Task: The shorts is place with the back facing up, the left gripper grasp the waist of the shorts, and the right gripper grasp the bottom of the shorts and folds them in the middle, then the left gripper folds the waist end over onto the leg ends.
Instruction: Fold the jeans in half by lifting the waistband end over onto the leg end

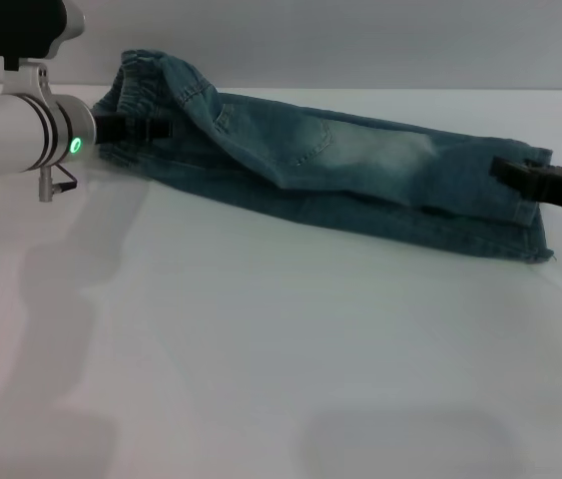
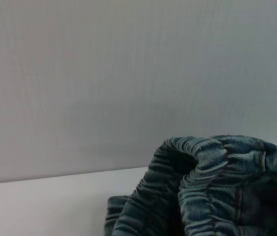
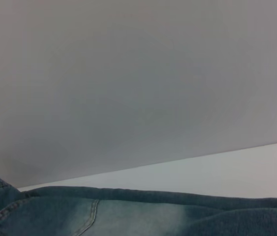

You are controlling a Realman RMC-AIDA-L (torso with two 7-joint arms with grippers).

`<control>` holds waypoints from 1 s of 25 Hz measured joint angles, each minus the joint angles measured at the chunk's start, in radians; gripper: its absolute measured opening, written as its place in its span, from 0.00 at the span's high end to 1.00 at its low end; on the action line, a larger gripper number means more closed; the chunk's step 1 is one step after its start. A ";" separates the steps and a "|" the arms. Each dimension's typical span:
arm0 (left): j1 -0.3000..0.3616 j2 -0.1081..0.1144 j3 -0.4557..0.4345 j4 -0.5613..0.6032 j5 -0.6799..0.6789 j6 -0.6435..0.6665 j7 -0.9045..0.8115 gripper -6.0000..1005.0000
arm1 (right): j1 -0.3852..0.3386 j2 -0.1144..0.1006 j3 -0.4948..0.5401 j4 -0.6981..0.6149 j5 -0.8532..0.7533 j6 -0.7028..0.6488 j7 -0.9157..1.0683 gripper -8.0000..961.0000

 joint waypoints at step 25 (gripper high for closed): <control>0.162 -0.007 0.158 -0.187 -0.099 -0.045 -0.024 0.85 | 0.019 -0.002 0.006 0.002 0.019 0.025 -0.002 0.57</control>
